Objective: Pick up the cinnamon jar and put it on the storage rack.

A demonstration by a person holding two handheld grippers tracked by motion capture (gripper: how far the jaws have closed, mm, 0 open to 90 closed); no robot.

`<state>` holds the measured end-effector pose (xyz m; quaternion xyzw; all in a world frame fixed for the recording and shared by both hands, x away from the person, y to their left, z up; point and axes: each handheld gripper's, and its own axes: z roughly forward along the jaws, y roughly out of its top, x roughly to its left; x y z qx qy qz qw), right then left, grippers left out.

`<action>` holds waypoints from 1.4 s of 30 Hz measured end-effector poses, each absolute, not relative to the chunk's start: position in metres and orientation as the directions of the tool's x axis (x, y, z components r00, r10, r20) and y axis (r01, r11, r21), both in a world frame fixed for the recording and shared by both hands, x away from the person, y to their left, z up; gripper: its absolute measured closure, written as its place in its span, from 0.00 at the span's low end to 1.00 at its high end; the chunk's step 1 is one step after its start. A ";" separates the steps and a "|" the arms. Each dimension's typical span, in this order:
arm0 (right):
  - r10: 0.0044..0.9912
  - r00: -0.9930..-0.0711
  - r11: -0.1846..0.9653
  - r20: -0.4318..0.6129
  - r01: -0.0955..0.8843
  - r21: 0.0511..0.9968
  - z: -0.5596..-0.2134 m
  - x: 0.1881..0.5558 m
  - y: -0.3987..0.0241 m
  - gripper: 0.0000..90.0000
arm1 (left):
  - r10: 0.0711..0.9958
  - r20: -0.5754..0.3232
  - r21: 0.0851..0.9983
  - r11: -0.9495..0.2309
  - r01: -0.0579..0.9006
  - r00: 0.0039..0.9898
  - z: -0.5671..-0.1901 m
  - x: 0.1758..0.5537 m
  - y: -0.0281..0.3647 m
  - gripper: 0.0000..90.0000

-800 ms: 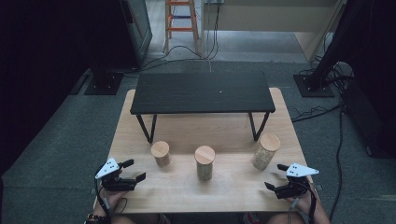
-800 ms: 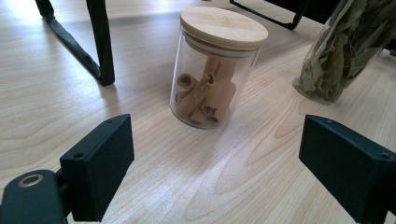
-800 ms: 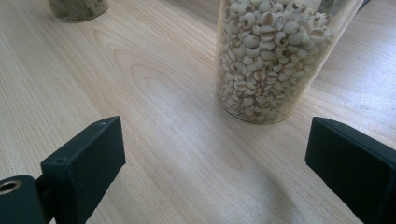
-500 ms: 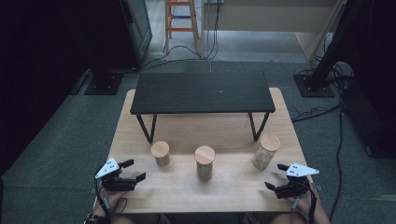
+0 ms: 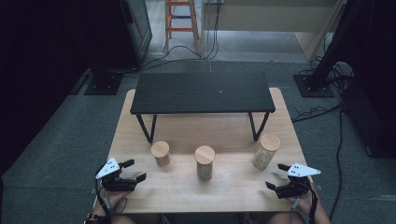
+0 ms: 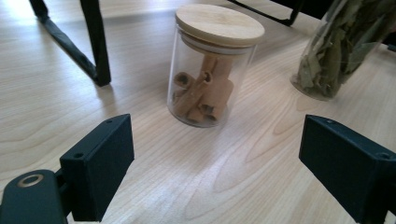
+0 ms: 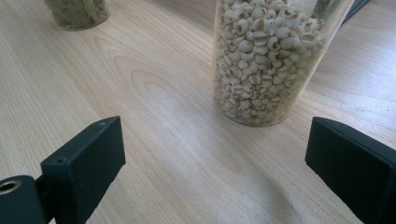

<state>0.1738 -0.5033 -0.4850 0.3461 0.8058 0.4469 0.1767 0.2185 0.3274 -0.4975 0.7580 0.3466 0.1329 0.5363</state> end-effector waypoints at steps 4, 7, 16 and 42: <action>0.716 -0.698 0.357 0.027 0.400 0.844 -0.485 0.173 -0.504 0.05 | 0.652 -0.166 0.911 -0.187 0.369 0.740 -0.498 0.219 0.328 0.12; 0.711 -0.702 0.368 0.023 0.399 0.840 -0.485 0.175 -0.503 0.05 | 0.651 -0.167 0.914 -0.179 0.364 0.741 -0.500 0.216 0.325 0.12; 0.711 -0.703 0.375 0.018 0.401 0.836 -0.484 0.175 -0.501 0.05 | 0.663 -0.110 0.902 -0.246 0.354 0.740 -0.490 0.218 0.307 0.12; 0.718 -0.696 0.373 0.014 0.401 0.836 -0.484 0.173 -0.500 0.05 | 0.676 -0.075 0.892 -0.284 0.353 0.733 -0.485 0.242 0.272 0.11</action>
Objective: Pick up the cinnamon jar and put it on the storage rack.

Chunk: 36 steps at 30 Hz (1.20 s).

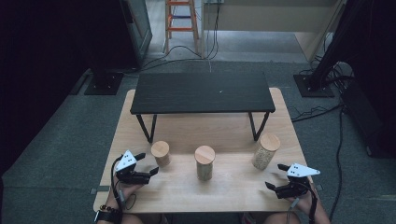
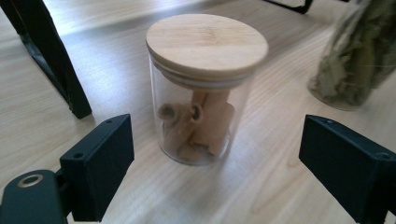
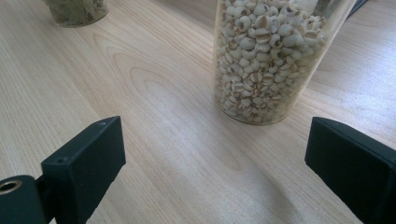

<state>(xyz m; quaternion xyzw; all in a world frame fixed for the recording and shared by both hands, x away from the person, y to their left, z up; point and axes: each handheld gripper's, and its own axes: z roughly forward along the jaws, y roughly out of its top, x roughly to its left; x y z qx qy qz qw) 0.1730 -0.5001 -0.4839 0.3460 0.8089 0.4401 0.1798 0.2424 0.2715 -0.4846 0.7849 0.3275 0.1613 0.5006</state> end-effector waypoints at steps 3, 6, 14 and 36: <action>0.719 -0.695 0.372 0.014 0.402 0.836 -0.484 0.173 -0.500 0.06 | 0.672 -0.064 0.883 -0.307 0.356 0.738 -0.483 0.250 0.264 0.11; 0.719 -0.695 0.370 0.016 0.402 0.837 -0.484 0.173 -0.501 0.05 | 0.671 -0.046 0.870 -0.336 0.360 0.740 -0.480 0.257 0.255 0.11; 0.719 -0.695 0.374 0.017 0.407 0.833 -0.483 0.174 -0.500 0.06 | 0.675 -0.034 0.861 -0.355 0.365 0.737 -0.472 0.270 0.242 0.11; 0.704 -0.710 0.404 -0.006 0.394 0.826 -0.482 0.174 -0.497 0.04 | 0.675 -0.015 0.830 -0.404 0.386 0.738 -0.465 0.291 0.219 0.17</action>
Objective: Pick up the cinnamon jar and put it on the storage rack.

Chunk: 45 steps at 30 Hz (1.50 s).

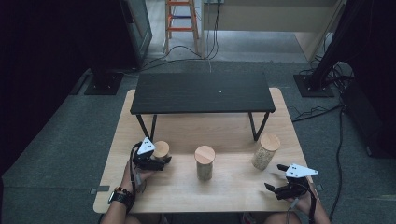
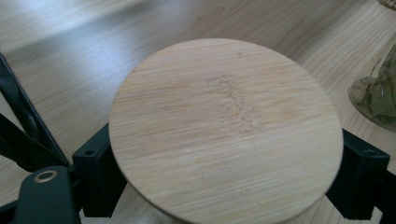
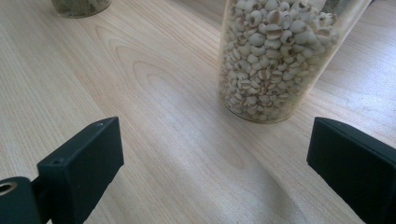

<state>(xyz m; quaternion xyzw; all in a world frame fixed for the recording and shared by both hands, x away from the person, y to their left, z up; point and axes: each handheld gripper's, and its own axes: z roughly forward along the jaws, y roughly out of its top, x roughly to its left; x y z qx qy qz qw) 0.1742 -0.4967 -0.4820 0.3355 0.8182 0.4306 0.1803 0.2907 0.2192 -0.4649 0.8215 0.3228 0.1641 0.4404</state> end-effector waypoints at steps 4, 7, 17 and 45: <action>0.697 -0.717 0.416 -0.011 0.392 0.821 -0.481 0.175 -0.496 0.02 | 0.675 -0.019 0.827 -0.404 0.391 0.737 -0.464 0.293 0.221 0.26; 0.695 -0.719 0.425 -0.021 0.386 0.818 -0.481 0.174 -0.494 0.01 | 0.673 -0.019 0.826 -0.406 0.390 0.740 -0.464 0.293 0.222 0.27; 0.693 -0.720 0.435 -0.032 0.383 0.815 -0.480 0.174 -0.492 0.01 | 0.681 -0.002 0.826 -0.411 0.385 0.732 -0.463 0.289 0.219 0.28; 0.692 -0.721 0.446 -0.037 0.386 0.808 -0.479 0.175 -0.490 0.01 | 0.668 0.021 0.863 -0.387 0.324 0.743 -0.391 0.257 0.207 0.28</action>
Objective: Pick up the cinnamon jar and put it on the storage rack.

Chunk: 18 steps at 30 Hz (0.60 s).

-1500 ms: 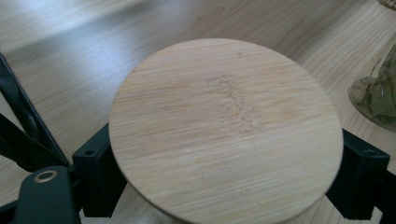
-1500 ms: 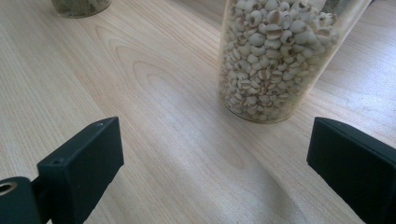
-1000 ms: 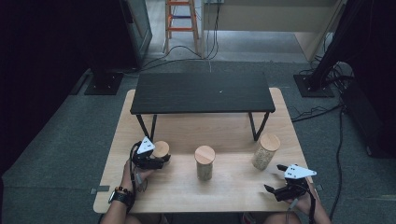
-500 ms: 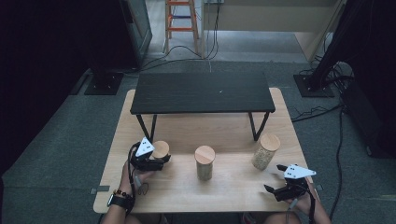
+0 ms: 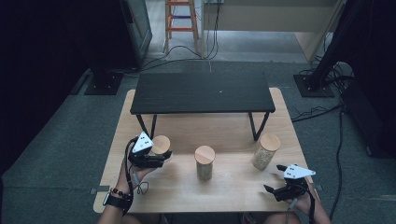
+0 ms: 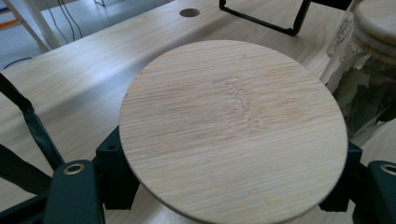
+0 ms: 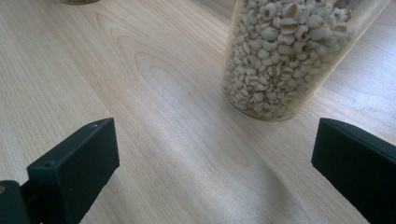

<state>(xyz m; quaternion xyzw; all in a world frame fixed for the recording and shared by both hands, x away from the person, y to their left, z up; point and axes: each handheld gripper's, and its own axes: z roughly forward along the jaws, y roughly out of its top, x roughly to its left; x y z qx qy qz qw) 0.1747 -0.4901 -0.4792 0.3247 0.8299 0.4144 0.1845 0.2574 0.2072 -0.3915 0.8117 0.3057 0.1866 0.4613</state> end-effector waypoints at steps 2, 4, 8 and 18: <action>0.692 -0.721 0.446 -0.038 0.386 0.807 -0.479 0.175 -0.490 0.01 | 0.670 0.018 0.865 -0.383 0.324 0.743 -0.387 0.258 0.206 0.28; 0.692 -0.721 0.447 -0.038 0.386 0.807 -0.479 0.175 -0.490 0.01 | 0.668 0.014 0.871 -0.374 0.320 0.744 -0.382 0.258 0.206 0.28; 0.693 -0.720 0.446 -0.037 0.388 0.807 -0.479 0.175 -0.490 0.01 | 0.666 0.005 0.876 -0.363 0.318 0.746 -0.374 0.260 0.206 0.28; 0.692 -0.721 0.445 -0.036 0.387 0.808 -0.479 0.175 -0.490 0.01 | 0.639 -0.032 0.867 -0.365 0.339 0.769 -0.353 0.274 0.203 0.28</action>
